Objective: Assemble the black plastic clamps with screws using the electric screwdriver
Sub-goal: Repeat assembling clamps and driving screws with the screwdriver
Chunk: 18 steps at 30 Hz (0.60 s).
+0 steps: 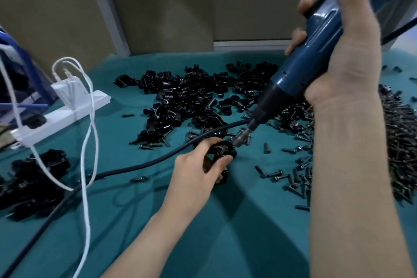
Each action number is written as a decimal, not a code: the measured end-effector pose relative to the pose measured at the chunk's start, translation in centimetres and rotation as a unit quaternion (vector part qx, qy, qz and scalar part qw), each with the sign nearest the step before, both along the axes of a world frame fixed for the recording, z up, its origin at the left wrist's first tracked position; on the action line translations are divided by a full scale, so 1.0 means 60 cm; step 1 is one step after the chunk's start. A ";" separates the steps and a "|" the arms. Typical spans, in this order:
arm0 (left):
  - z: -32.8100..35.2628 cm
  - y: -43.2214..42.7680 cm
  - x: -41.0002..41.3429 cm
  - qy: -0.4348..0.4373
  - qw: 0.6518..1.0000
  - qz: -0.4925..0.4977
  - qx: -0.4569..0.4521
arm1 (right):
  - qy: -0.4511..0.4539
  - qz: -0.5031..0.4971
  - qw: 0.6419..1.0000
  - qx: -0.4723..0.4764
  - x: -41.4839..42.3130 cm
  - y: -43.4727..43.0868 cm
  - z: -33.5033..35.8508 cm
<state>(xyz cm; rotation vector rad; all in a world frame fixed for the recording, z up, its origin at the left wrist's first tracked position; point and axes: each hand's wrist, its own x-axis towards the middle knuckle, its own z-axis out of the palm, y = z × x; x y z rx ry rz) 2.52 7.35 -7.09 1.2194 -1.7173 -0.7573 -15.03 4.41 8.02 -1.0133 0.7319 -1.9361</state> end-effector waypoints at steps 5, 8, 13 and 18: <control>0.003 0.000 -0.001 -0.025 1.000 -0.008 -0.010 | 0.011 0.016 1.000 0.006 0.014 -0.004 -0.001; 0.004 0.000 0.000 -0.026 1.000 -0.006 -0.007 | 0.012 0.024 1.000 0.005 0.017 -0.006 -0.001; 0.004 0.000 -0.002 -0.019 1.000 -0.003 -0.013 | 0.022 0.046 0.999 -0.006 0.018 -0.006 0.001; 0.006 -0.002 -0.002 -0.035 0.999 -0.007 -0.019 | 0.042 0.087 0.994 -0.052 0.020 -0.001 0.004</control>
